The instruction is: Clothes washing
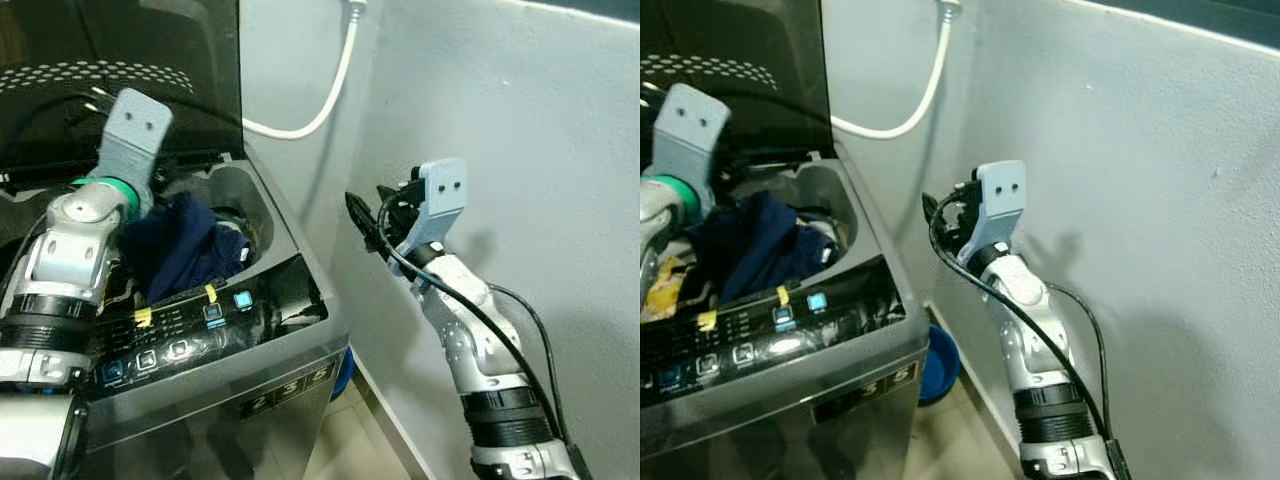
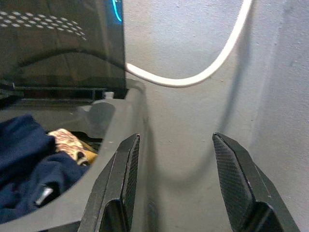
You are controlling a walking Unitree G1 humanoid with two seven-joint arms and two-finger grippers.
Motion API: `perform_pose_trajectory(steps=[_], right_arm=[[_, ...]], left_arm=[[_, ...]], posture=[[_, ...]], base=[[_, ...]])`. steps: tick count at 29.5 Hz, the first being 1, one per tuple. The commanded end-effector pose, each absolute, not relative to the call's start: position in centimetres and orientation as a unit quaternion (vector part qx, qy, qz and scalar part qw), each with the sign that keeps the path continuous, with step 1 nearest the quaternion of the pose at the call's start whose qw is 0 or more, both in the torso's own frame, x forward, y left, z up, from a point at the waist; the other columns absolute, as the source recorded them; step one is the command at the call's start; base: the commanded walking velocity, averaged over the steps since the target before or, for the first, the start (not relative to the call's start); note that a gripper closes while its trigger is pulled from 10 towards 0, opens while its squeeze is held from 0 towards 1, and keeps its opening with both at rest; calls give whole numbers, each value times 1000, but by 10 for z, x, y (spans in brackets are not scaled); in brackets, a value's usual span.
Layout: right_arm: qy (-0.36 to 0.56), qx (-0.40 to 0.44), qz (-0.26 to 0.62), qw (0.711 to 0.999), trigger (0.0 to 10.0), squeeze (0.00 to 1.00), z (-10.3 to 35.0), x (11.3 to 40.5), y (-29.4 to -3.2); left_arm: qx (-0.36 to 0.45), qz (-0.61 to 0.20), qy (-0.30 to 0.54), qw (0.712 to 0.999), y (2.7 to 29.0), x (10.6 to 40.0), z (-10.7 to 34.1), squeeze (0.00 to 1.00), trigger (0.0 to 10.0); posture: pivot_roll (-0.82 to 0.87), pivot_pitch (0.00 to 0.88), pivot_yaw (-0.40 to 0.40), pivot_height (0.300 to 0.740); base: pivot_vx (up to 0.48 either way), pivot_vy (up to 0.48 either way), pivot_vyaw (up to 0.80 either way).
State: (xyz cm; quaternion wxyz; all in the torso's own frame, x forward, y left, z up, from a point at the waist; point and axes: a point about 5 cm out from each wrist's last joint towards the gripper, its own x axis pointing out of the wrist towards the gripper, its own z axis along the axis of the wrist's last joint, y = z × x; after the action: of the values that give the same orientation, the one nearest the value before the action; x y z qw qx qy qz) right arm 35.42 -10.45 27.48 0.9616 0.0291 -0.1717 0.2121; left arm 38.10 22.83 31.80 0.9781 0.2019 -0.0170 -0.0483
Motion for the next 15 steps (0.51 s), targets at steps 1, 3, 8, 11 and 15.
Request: perform_pose_trajectory(steps=[1,3,8,11,15], right_arm=[[-164,31,208,964,10000,0,270,353,-109],[-163,30,208,964,10000,0,270,353,-110],[-158,24,217,963,10000,0,269,353,-110],[-156,19,227,961,10000,0,271,354,-107],[-153,15,236,960,10000,0,272,354,-105]], left_arm=[[178,-74,45,980,229,383,295,0,10000],[172,-81,64,980,231,386,289,0,10000],[152,-106,136,973,236,390,262,0,10000],[140,-125,197,962,238,388,236,0,10000],[126,-147,243,950,241,383,215,0,10000]], posture=[[25,84,-30,740],[25,84,-31,740],[22,83,-38,740],[19,83,-45,740],[20,83,-50,740]], base=[[0,0,0],[0,0,0],[0,0,0],[0,0,0],[0,0,0]])
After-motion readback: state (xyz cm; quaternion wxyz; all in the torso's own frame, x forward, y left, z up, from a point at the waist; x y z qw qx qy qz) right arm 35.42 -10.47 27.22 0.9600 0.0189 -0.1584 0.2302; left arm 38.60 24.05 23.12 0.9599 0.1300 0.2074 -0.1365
